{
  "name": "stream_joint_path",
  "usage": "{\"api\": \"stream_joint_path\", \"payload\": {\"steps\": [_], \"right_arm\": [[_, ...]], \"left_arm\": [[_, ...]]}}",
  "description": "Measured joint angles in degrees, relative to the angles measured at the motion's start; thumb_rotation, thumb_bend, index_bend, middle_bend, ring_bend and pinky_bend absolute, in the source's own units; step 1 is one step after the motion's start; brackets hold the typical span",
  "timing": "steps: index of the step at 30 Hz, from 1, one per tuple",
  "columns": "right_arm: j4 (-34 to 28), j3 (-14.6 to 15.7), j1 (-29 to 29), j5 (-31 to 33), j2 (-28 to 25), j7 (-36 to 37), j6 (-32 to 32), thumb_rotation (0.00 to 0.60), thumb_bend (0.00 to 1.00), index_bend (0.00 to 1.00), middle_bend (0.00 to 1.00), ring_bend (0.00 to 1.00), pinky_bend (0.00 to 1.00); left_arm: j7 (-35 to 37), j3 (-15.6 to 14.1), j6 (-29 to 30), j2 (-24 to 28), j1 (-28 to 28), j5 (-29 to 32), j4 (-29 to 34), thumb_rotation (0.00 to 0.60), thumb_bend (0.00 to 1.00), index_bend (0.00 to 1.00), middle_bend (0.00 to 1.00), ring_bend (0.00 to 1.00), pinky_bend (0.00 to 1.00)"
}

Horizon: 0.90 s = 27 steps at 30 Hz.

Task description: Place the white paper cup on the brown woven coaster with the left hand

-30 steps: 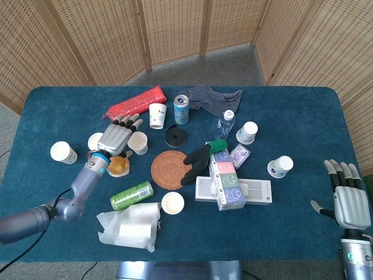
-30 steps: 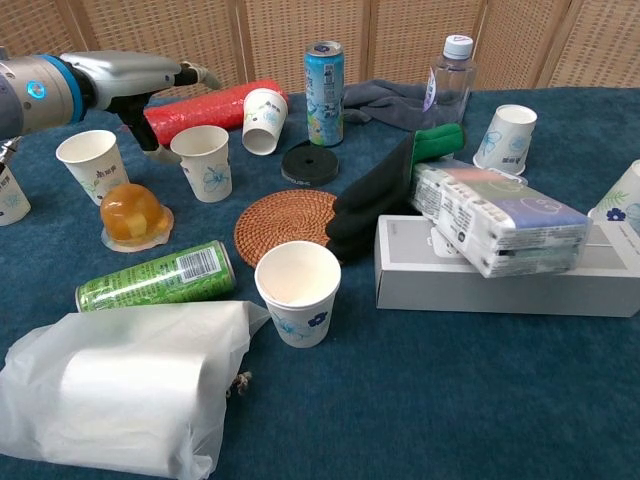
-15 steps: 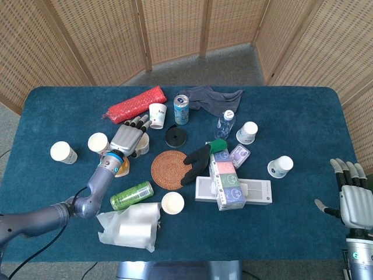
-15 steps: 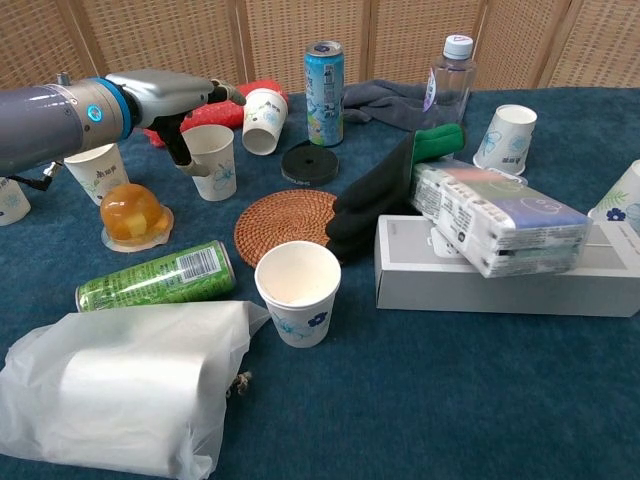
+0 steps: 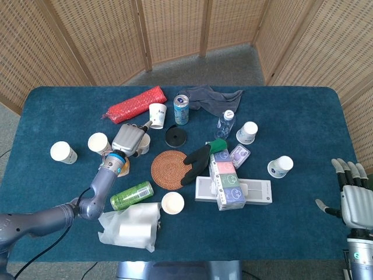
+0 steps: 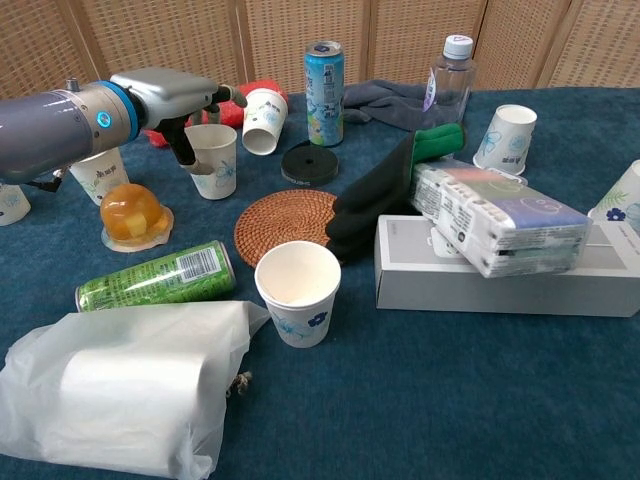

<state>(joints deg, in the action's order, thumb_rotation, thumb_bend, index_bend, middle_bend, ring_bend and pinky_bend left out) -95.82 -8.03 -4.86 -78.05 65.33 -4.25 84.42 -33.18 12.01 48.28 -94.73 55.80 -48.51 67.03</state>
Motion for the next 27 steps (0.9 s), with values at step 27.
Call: {"api": "stream_joint_path", "payload": {"steps": [27], "right_arm": [[-0.3, 0.1, 0.2, 0.1, -0.3, 0.9, -0.2, 0.600, 0.02, 0.00, 0.00, 0.00, 0.00]], "left_arm": [[-1.4, 2.6, 2.3, -0.6, 4.8, 1.6, 12.1, 0.600, 0.31, 0.09, 0.44, 0.40, 0.46]]}}
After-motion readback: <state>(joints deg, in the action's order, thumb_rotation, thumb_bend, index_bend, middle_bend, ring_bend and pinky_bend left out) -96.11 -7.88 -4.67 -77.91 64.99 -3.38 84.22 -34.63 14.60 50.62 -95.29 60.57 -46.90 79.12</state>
